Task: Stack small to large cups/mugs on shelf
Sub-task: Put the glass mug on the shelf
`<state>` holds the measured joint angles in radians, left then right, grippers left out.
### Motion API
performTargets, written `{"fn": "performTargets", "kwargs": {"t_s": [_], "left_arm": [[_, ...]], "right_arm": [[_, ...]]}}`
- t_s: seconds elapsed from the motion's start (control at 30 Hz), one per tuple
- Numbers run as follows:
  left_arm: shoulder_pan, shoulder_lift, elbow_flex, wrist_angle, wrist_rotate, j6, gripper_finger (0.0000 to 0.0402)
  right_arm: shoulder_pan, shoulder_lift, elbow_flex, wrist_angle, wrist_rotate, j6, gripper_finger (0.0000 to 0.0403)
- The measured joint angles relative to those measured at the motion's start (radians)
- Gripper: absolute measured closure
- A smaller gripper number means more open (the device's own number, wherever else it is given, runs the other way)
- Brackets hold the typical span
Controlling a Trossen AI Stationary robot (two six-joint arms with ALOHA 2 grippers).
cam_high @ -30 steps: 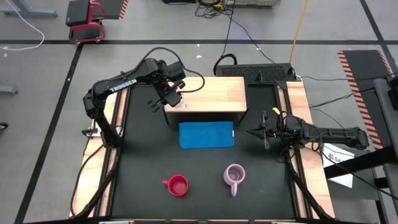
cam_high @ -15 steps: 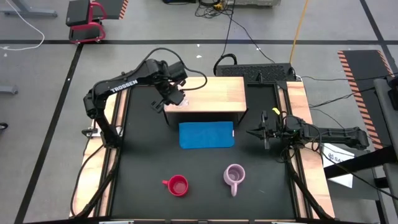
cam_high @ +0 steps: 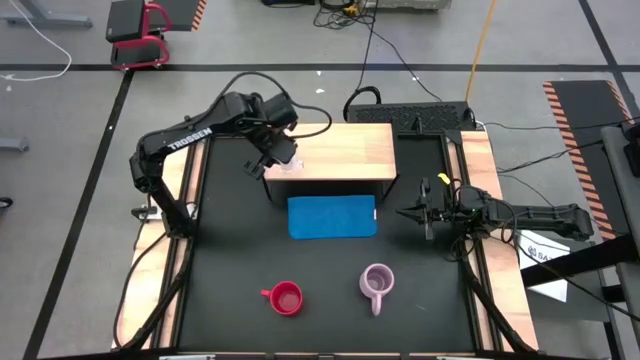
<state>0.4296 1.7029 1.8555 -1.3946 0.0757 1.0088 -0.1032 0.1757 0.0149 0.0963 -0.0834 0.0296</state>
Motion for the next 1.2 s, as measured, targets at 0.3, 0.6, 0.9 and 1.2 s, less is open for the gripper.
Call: {"fn": "performTargets", "kwargs": {"t_s": [0.3, 0.6, 0.9, 1.2], "left_arm": [[-0.037, -0.010, 0.092, 0.108, 0.055, -0.216, 0.0229], [-0.080, -0.026, 0.081, 0.234, 0.223, -0.511, 0.0229], [-0.076, -0.165, 0.081, 0.245, 0.337, -0.520, 0.0229], [-0.071, -0.417, -0.132, 0.412, 0.191, -0.660, 0.0229]], "right_arm": [[0.000, 0.000, 0.000, 0.000, 0.000, 0.000, 0.0403], [0.000, 0.000, 0.000, 0.005, 0.000, -0.003, 0.0403], [0.000, 0.000, 0.000, 0.014, 0.000, -0.010, 0.0403], [0.000, 0.000, 0.000, 0.063, 0.000, -0.007, 0.0403]]}}
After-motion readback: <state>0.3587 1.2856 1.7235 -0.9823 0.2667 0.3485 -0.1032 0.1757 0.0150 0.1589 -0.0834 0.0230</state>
